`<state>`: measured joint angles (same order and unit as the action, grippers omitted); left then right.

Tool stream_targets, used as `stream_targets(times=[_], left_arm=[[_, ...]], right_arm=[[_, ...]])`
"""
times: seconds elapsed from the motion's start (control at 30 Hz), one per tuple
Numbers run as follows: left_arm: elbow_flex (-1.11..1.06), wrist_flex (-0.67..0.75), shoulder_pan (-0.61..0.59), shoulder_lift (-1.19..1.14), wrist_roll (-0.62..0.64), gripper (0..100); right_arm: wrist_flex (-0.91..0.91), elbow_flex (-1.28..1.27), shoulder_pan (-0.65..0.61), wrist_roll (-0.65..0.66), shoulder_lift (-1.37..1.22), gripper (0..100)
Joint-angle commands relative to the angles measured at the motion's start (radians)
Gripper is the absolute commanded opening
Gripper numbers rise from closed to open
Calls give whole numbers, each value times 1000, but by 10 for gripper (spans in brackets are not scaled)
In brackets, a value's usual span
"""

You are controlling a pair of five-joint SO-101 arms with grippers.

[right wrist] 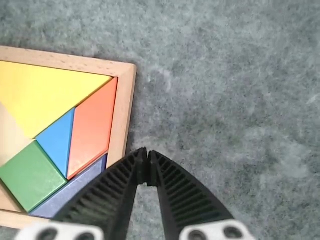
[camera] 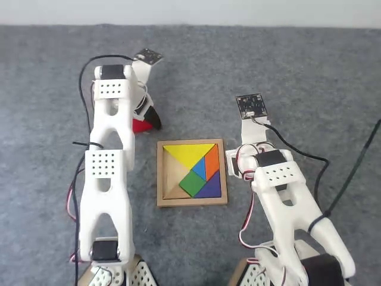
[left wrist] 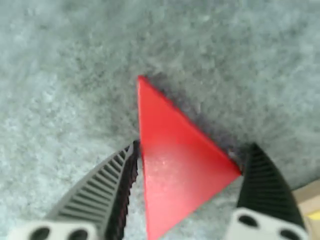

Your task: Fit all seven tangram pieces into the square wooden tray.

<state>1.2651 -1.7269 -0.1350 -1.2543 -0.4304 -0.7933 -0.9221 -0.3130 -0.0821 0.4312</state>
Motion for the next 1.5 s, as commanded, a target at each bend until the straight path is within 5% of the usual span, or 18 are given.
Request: stream_targets(times=[0.0,0.83,1.0,1.2,1.47], left_arm=[[48,-26,0,5,-23,305],[44,-34,-8,48,-57,226],[-130,-34,-17,318,249,229],[-714,-25,-8,736,861,229],[-1262,178,9,967,1206,277]], right_arm=[[10,14,1,11,50,9],[15,14,1,11,50,9],[18,14,1,11,50,9],[16,14,1,11,50,9],[10,14,1,11,50,9]])
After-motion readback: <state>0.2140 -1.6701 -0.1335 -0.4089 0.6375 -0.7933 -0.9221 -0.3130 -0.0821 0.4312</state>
